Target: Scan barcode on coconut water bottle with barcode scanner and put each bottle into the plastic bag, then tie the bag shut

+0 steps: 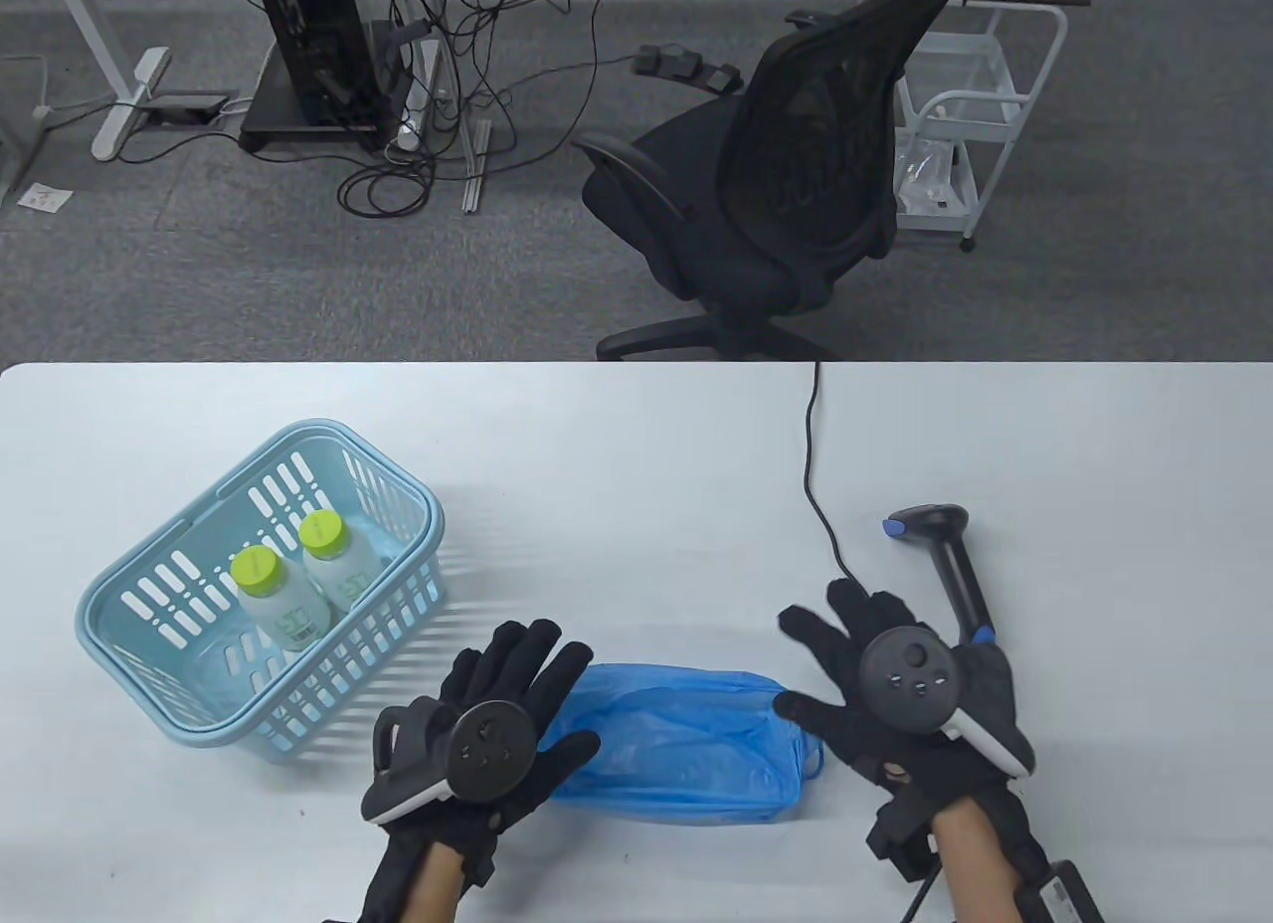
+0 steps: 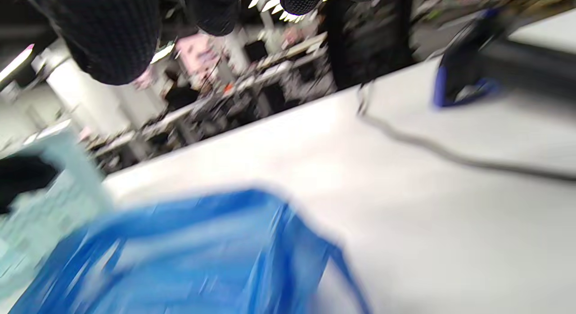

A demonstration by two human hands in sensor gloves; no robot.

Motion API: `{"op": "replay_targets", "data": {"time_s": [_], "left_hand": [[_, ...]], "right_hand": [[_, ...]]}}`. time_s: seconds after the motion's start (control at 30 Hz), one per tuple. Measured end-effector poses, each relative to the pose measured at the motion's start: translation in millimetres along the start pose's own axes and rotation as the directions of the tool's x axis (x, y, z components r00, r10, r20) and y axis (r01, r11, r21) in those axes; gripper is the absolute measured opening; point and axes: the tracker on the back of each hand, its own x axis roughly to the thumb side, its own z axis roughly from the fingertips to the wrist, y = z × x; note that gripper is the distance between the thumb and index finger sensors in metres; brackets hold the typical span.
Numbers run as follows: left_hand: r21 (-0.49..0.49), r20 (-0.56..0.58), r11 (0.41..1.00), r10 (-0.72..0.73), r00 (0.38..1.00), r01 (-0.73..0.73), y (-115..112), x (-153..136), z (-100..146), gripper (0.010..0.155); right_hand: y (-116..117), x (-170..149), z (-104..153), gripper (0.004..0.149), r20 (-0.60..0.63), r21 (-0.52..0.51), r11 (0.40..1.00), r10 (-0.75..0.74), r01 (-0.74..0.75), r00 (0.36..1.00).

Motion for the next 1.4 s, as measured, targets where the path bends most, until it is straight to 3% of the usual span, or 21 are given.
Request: {"op": "replay_targets", "data": {"time_s": [0.1, 0.27, 0.53, 0.83, 1.0, 1.2, 1.4], "left_hand": [[-0.019, -0.033, 0.999, -0.032, 0.999, 0.031, -2, 1, 0, 0.085], [-0.074, -0.079, 0.992, -0.108, 0.991, 0.102, -8, -2, -1, 0.087], [-0.096, -0.111, 0.987, -0.14, 0.984, 0.13, -9, 1, 2, 0.09], [-0.094, -0.103, 0.987, -0.142, 0.985, 0.132, -8, 4, 5, 0.09], [-0.1, -0.107, 0.986, -0.143, 0.984, 0.132, -8, 4, 4, 0.09], [-0.105, -0.115, 0.985, -0.149, 0.982, 0.138, -7, 4, 4, 0.091], [-0.129, -0.112, 0.98, -0.164, 0.98, 0.149, -9, 4, 3, 0.09]], "right_hand": [[-20, -31, -15, 0.088, -0.199, -0.102, 0.995, -0.004, -0.017, 0.98], [-22, -78, -47, 0.093, -0.429, -0.171, 0.985, -0.104, 0.032, 0.897], [15, -125, -104, 0.101, -0.642, 0.002, 0.999, -0.035, 0.047, 0.766], [35, -155, -138, 0.095, -0.666, 0.067, 0.975, -0.114, 0.211, 0.737], [34, -155, -144, 0.062, -0.689, 0.078, 0.985, -0.059, 0.155, 0.723], [29, -153, -136, 0.054, -0.64, -0.009, 0.985, -0.139, 0.173, 0.756], [2, -124, -106, 0.054, -0.498, -0.091, 0.983, -0.184, 0.161, 0.847]]}}
